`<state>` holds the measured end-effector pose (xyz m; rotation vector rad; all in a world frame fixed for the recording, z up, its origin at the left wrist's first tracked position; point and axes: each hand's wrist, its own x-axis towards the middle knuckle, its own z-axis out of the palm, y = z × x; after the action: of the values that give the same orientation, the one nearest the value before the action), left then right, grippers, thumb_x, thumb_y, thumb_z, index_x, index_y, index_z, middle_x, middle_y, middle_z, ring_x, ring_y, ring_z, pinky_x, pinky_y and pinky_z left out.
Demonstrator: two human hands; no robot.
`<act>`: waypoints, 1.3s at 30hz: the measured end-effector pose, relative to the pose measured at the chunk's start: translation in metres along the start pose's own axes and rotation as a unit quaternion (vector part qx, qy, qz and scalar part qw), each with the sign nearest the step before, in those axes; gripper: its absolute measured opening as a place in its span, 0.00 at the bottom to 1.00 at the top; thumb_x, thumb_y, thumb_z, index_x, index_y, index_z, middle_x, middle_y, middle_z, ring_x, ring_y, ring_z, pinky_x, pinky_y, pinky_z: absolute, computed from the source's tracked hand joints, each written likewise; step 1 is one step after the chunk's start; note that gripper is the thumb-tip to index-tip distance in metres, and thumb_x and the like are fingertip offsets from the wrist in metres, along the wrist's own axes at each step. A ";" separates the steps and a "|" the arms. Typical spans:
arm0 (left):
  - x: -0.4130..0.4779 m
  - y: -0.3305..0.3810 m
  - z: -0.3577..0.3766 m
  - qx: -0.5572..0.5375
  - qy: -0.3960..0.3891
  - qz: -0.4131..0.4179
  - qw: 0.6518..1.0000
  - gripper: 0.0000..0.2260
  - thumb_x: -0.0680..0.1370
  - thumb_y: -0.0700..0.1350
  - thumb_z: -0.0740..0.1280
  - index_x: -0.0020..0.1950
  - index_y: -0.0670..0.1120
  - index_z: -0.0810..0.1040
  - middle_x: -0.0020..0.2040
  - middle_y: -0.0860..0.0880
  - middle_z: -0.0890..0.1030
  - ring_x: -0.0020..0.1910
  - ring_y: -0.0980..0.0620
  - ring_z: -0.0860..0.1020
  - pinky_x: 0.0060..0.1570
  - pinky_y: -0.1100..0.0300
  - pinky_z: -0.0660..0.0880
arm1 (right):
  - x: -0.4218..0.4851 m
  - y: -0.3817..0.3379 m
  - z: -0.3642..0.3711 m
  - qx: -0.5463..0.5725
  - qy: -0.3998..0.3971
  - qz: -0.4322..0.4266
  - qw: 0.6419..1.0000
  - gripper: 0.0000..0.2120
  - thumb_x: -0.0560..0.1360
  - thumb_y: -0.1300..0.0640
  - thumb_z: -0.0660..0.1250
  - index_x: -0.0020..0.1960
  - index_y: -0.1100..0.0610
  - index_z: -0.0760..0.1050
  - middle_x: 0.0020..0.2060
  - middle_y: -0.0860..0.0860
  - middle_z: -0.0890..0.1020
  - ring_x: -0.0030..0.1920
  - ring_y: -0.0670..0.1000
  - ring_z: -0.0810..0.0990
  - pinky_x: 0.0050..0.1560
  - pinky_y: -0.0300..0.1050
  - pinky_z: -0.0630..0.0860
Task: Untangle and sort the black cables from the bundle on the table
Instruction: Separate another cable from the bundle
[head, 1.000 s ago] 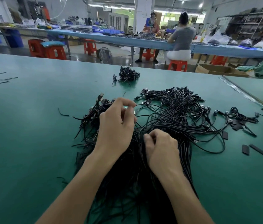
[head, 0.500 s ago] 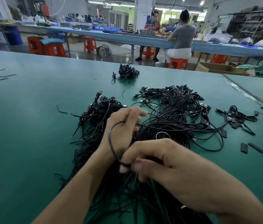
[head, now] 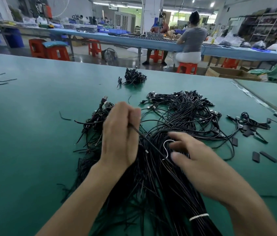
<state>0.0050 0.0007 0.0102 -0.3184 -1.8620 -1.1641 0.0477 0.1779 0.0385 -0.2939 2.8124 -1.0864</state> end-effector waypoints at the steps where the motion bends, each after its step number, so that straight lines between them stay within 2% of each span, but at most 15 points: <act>1: -0.003 -0.001 0.002 0.048 -0.032 0.028 0.998 0.10 0.82 0.45 0.57 0.40 0.51 0.65 0.35 0.57 0.66 0.34 0.57 0.64 0.36 0.62 0.63 | -0.002 -0.011 0.005 0.063 -0.006 -0.037 0.997 0.17 0.81 0.48 0.60 0.69 0.36 0.68 0.54 0.35 0.80 0.52 0.46 0.81 0.48 0.34 0.77; 3: -0.008 -0.001 0.003 0.130 -0.081 0.055 0.987 0.07 0.82 0.46 0.56 0.43 0.50 0.65 0.39 0.53 0.68 0.38 0.51 0.65 0.39 0.53 0.66 | -0.003 -0.026 0.013 0.150 0.030 -0.083 0.985 0.19 0.79 0.35 0.53 0.63 0.38 0.75 0.47 0.36 0.83 0.49 0.41 0.82 0.47 0.32 0.75; 5: -0.011 0.001 0.004 0.173 -0.107 0.064 0.977 0.06 0.81 0.46 0.56 0.45 0.49 0.67 0.42 0.52 0.69 0.40 0.50 0.66 0.41 0.50 0.67 | -0.004 -0.032 0.019 0.143 0.084 -0.100 0.981 0.27 0.75 0.28 0.48 0.50 0.44 0.79 0.38 0.41 0.83 0.38 0.41 0.80 0.38 0.35 0.73; 7: -0.011 0.002 0.004 0.163 -0.134 0.054 0.976 0.06 0.80 0.47 0.56 0.47 0.48 0.69 0.44 0.52 0.71 0.42 0.50 0.68 0.44 0.51 0.68 | -0.004 -0.034 0.020 0.097 0.142 -0.099 0.980 0.22 0.76 0.34 0.55 0.42 0.48 0.79 0.30 0.46 0.81 0.29 0.47 0.77 0.31 0.40 0.71; 10: -0.008 -0.002 0.002 0.058 -0.154 -0.020 0.986 0.07 0.82 0.48 0.58 0.45 0.51 0.70 0.39 0.58 0.73 0.38 0.58 0.70 0.40 0.60 0.67 | -0.001 -0.029 0.015 0.150 0.207 -0.119 0.959 0.14 0.78 0.45 0.64 0.39 0.50 0.81 0.20 0.45 0.71 0.21 0.45 0.64 0.23 0.36 0.61; 14: -0.005 -0.010 0.000 -0.073 -0.146 -0.183 0.970 0.17 0.83 0.53 0.62 0.40 0.43 0.72 0.26 0.56 0.68 0.25 0.58 0.62 0.26 0.62 0.62 | 0.006 -0.015 0.002 0.254 0.310 -0.088 0.912 0.12 0.79 0.50 0.66 0.39 0.48 0.82 0.33 0.59 0.78 0.28 0.51 0.68 0.23 0.41 0.66; 17: -0.002 -0.007 -0.002 -0.118 -0.127 -0.188 0.967 0.15 0.77 0.54 0.71 0.37 0.46 0.75 0.27 0.55 0.72 0.25 0.55 0.67 0.28 0.61 0.67 | 0.014 0.001 0.001 0.236 0.345 -0.037 0.908 0.14 0.80 0.51 0.66 0.36 0.51 0.80 0.22 0.50 0.72 0.25 0.44 0.64 0.23 0.34 0.62; 19: 0.001 -0.005 -0.004 -0.125 -0.153 -0.186 0.963 0.13 0.71 0.57 0.75 0.37 0.50 0.77 0.32 0.51 0.79 0.30 0.49 0.75 0.33 0.58 0.74 | 0.018 0.008 0.001 0.250 0.362 -0.009 0.898 0.14 0.81 0.52 0.65 0.37 0.51 0.79 0.22 0.43 0.70 0.23 0.43 0.61 0.22 0.32 0.59; 23: -0.001 0.001 -0.007 -0.028 -0.220 -0.184 0.958 0.21 0.76 0.62 0.67 0.32 0.48 0.78 0.22 0.56 0.70 0.21 0.59 0.64 0.25 0.68 0.64 | 0.024 0.017 0.001 0.311 0.393 0.016 0.865 0.11 0.82 0.53 0.64 0.41 0.52 0.77 0.24 0.40 0.72 0.22 0.40 0.64 0.23 0.29 0.61; 25: 0.001 0.006 -0.008 -0.016 -0.248 -0.206 0.946 0.26 0.78 0.64 0.62 0.29 0.46 0.77 0.19 0.55 0.65 0.19 0.58 0.61 0.23 0.67 0.62 | 0.026 0.018 0.003 0.318 0.400 0.012 0.860 0.10 0.81 0.54 0.64 0.42 0.54 0.77 0.24 0.41 0.72 0.22 0.40 0.64 0.23 0.30 0.63; 28: 0.006 0.015 -0.015 -0.132 -0.420 -0.295 0.848 0.29 0.77 0.69 0.57 0.29 0.48 0.77 0.22 0.54 0.62 0.21 0.55 0.59 0.23 0.66 0.60 | 0.029 0.017 0.008 0.325 0.367 -0.019 0.871 0.11 0.80 0.53 0.66 0.40 0.53 0.79 0.31 0.49 0.76 0.29 0.41 0.69 0.27 0.28 0.66; 31: 0.006 0.025 -0.021 -0.296 -0.535 -0.311 0.728 0.24 0.82 0.61 0.58 0.31 0.50 0.74 0.25 0.53 0.62 0.23 0.57 0.57 0.21 0.67 0.57 | 0.031 0.019 0.020 0.284 0.265 -0.023 0.921 0.12 0.79 0.51 0.67 0.38 0.53 0.80 0.30 0.57 0.77 0.31 0.46 0.70 0.32 0.40 0.69; 34: 0.011 0.028 -0.020 -0.459 -0.424 -0.369 0.688 0.21 0.81 0.62 0.60 0.34 0.51 0.72 0.27 0.57 0.62 0.23 0.60 0.57 0.19 0.69 0.57 | 0.030 0.020 0.035 0.193 0.106 -0.022 0.975 0.12 0.77 0.50 0.68 0.36 0.48 0.81 0.21 0.47 0.69 0.25 0.44 0.62 0.27 0.41 0.60; 36: 0.015 0.023 -0.017 -0.511 -0.296 -0.415 0.692 0.22 0.81 0.63 0.57 0.35 0.49 0.75 0.26 0.56 0.61 0.22 0.60 0.58 0.18 0.69 0.58 | 0.026 0.017 0.039 0.171 0.014 -0.024 0.985 0.11 0.77 0.47 0.68 0.37 0.46 0.82 0.23 0.45 0.66 0.25 0.45 0.60 0.26 0.40 0.58; 39: 0.014 0.008 -0.013 -0.503 -0.155 -0.451 0.721 0.24 0.85 0.57 0.53 0.41 0.44 0.78 0.26 0.55 0.62 0.21 0.60 0.58 0.17 0.68 0.59 | 0.020 0.007 0.033 0.166 -0.041 -0.049 0.984 0.12 0.78 0.44 0.67 0.40 0.47 0.83 0.27 0.50 0.65 0.28 0.52 0.61 0.28 0.43 0.59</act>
<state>0.0088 -0.0086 0.0284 -0.1665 -1.4247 -2.9559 0.0330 0.1569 0.0092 -0.4338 2.5123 -1.4985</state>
